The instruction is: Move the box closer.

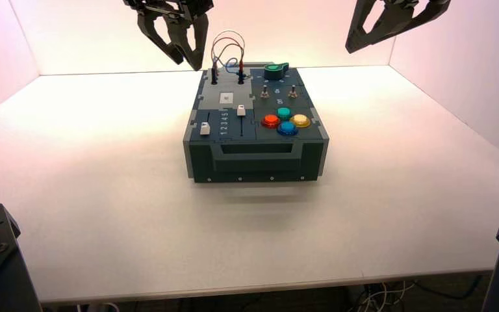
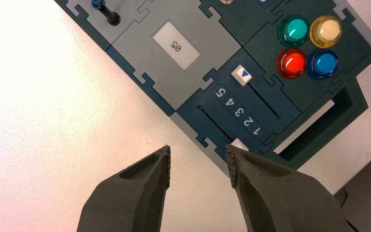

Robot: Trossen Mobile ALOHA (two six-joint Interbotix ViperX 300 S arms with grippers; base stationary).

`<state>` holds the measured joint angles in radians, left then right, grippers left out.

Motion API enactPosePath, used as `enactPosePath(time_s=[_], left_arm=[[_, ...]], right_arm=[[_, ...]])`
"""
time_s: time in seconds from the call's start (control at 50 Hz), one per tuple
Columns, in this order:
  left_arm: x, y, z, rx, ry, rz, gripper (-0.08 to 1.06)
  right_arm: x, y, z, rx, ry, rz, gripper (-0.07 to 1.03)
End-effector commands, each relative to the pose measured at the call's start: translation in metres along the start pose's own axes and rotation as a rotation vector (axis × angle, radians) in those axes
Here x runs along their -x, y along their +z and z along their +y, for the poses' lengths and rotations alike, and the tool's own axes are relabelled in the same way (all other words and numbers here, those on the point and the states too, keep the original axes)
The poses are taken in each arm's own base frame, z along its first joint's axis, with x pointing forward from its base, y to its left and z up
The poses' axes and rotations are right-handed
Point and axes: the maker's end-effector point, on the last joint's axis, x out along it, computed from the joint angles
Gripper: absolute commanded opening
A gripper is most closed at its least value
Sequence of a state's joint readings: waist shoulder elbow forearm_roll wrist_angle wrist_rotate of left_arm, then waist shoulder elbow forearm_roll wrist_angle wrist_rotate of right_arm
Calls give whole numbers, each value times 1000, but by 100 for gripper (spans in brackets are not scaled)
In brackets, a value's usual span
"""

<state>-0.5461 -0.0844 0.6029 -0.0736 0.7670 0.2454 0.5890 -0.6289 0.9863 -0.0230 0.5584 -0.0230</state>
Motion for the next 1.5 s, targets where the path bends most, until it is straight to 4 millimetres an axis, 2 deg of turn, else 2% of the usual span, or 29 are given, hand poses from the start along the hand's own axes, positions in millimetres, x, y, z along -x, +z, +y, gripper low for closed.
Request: enactPosePath(time_s=[0.02, 0.34, 0.46, 0.54, 0.6, 0.64, 0.68, 0.74, 0.78, 0.8, 0.86, 0.9, 0.98, 1.0, 1.02, 1.08, 1.2, 1.22, 1.34, 1.5], left_arm=[[9, 12, 2, -9, 8, -39, 61], [8, 12, 2, -10, 8, -34, 61], [14, 14, 3, -9, 15, -53, 60], [17, 16, 11, 16, 24, -68, 58], [18, 21, 15, 36, 26, -76, 55], [20, 28, 19, 52, 29, -88, 53], [23, 38, 23, 65, 33, -103, 49], [27, 53, 29, 72, 41, -130, 40], [30, 67, 39, 84, 52, -152, 31], [30, 67, 39, 84, 52, -152, 31], [37, 98, 63, 114, 76, -198, 9], [40, 109, 74, 127, 86, -214, 5], [38, 131, 97, 154, 99, -224, 3], [38, 131, 97, 154, 99, -224, 3], [32, 140, 108, 166, 101, -212, 0], [25, 151, 123, 176, 107, -202, -2], [6, 167, 156, 213, 113, -181, -3], [-3, 174, 168, 226, 115, -172, -3], [-25, 185, 188, 236, 110, -138, -3], [-49, 200, 207, 245, 91, -88, -3]], right_arm=[[3, 7, 0, 1, -2, -23, 62], [2, 6, 0, -2, -1, -21, 62], [6, 13, 0, -19, 5, -37, 61], [9, 26, 1, -34, 8, -60, 54], [11, 39, 0, -35, 7, -72, 40], [11, 46, -1, -35, 5, -77, 33], [10, 61, -5, -35, -5, -86, 23], [5, 79, -9, -31, -15, -87, 15], [0, 90, -13, -27, -25, -80, 10], [-1, 94, -16, -29, -30, -80, 8], [-18, 120, -32, -47, -60, -57, 1], [-30, 134, -43, -64, -74, -39, -1], [-57, 152, -65, -101, -97, 11, -2], [-57, 152, -65, -101, -97, 11, -2], [-68, 158, -73, -114, -105, 33, -2], [-92, 168, -88, -134, -116, 78, -2], [-129, 181, -103, -150, -119, 142, -2], [-144, 184, -107, -156, -119, 166, -2], [-176, 194, -114, -162, -116, 207, -2], [-202, 209, -128, -180, -122, 231, -2]])
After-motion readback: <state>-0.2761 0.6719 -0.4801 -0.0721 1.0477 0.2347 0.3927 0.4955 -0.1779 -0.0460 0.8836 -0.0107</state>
